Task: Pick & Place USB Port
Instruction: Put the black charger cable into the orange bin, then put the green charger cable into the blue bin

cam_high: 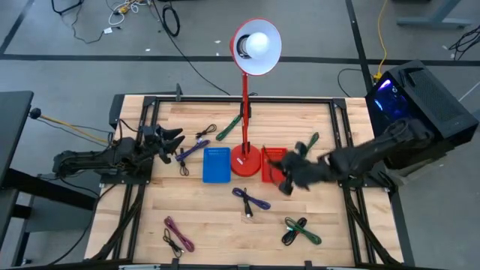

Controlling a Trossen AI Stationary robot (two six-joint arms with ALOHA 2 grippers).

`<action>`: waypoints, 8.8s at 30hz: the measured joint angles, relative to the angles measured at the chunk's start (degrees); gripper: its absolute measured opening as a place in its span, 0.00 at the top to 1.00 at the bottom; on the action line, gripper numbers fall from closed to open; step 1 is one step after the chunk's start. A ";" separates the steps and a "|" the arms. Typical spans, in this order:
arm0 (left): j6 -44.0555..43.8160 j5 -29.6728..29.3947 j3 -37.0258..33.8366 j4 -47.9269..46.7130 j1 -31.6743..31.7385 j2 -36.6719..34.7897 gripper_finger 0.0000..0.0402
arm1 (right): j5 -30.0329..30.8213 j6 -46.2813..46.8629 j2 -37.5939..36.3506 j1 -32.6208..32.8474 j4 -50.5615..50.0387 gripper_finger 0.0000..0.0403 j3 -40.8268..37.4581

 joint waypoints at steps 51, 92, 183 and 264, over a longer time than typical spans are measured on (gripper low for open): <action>0.41 -0.63 0.00 -0.97 -0.02 0.00 0.47 | 14.80 27.99 17.01 -1.64 31.22 0.81 -19.88; 1.22 -0.65 0.00 -1.59 -0.01 0.00 0.47 | -7.88 -30.53 -4.57 -19.17 -7.70 0.56 -19.82; -0.28 16.76 0.02 -3.24 -0.02 0.02 0.47 | -18.62 -25.46 6.30 -22.03 -15.48 1.00 15.77; 9.42 2.47 34.93 -5.34 -12.41 65.08 0.95 | -23.00 -33.18 12.41 -9.00 17.91 0.83 15.46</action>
